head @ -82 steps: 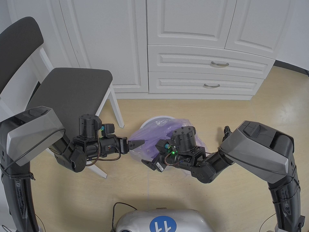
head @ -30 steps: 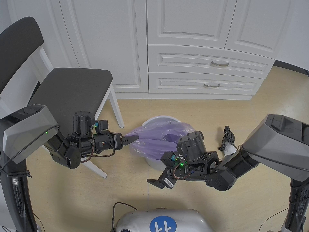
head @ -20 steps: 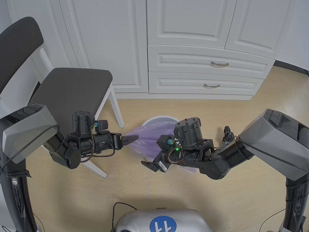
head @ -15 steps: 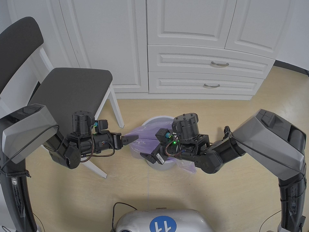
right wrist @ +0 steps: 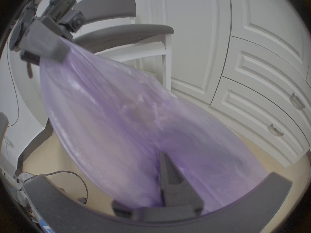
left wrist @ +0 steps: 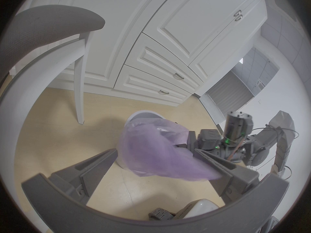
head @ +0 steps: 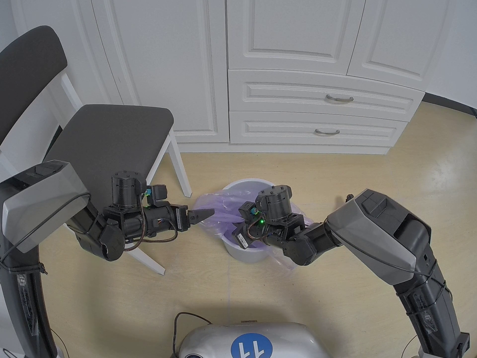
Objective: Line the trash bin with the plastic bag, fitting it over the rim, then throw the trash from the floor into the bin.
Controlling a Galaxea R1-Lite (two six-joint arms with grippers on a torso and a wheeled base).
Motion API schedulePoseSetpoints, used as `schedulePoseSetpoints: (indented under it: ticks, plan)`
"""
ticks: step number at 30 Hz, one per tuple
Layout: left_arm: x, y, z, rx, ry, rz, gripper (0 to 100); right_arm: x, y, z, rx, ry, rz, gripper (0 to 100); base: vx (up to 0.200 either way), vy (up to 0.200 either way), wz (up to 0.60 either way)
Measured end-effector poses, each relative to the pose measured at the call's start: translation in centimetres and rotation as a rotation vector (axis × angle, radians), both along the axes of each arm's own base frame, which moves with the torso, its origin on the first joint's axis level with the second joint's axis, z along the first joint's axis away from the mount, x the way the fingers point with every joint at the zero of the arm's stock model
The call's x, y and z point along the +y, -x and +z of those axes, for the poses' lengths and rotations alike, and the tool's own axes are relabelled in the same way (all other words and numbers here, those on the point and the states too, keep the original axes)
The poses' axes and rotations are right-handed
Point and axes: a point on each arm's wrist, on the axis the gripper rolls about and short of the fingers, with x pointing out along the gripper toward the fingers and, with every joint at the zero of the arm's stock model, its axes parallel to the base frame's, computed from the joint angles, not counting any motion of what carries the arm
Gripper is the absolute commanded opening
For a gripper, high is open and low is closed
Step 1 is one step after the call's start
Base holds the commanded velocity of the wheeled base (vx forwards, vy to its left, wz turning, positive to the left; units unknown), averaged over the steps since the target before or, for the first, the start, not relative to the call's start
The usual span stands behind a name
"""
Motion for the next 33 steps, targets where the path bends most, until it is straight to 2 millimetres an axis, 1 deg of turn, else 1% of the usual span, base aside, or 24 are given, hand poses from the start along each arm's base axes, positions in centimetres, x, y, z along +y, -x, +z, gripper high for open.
schedulePoseSetpoints:
  ticks: [5, 13, 16, 19, 22, 25, 28, 31, 33]
  plan:
    - [-0.2, 0.3, 0.3, 0.006, -0.002, -0.006, 100, -0.2, -0.7, -1.4, 0.01, 0.008, -0.016, 0, 0.0, 0.0, 0.0]
    - [-0.2, 2.0, 3.5, -0.025, 0.012, -0.03, 100, -0.7, -1.4, -3.3, 0.031, 0.024, -0.036, 0, 0.0, 0.0, 0.0]
    - [-0.1, 2.1, 3.9, -0.032, 0.017, -0.034, 100, -0.9, -1.5, -3.7, 0.035, 0.029, -0.045, 0, 0.0, 0.0, 0.0]
    - [0.1, 1.9, 4.1, -0.038, 0.019, -0.027, 100, -0.8, -1.1, -3.8, 0.04, 0.04, -0.052, 0, 0.0, 0.0, 0.0]
    - [0.1, 1.8, 4.1, -0.041, 0.02, -0.025, 100, -0.7, -0.5, -3.5, 0.045, 0.051, -0.057, 0, 0.0, 0.0, 0.0]
    - [0.2, 1.7, 4.1, -0.043, 0.02, -0.022, 100, -0.5, 0.8, -2.6, 0.053, 0.065, -0.051, 0, 0.0, 0.0, 0.0]
    - [0.1, 1.6, 4.1, -0.046, 0.021, -0.023, 100, 0.2, 2.2, -1.1, 0.047, 0.073, -0.044, 0, 0.0, 0.0, 0.0]
    - [0.1, 1.5, 4.0, -0.044, 0.02, -0.022, 100, 1.4, 3.9, 0.7, 0.025, 0.077, -0.033, 0, 0.0, 0.0, 0.0]
    - [0.2, 1.4, 3.9, -0.043, 0.02, -0.021, 100, 1.7, 4.6, 1.5, 0.024, 0.08, -0.025, 0, 0.0, 0.0, 0.0]
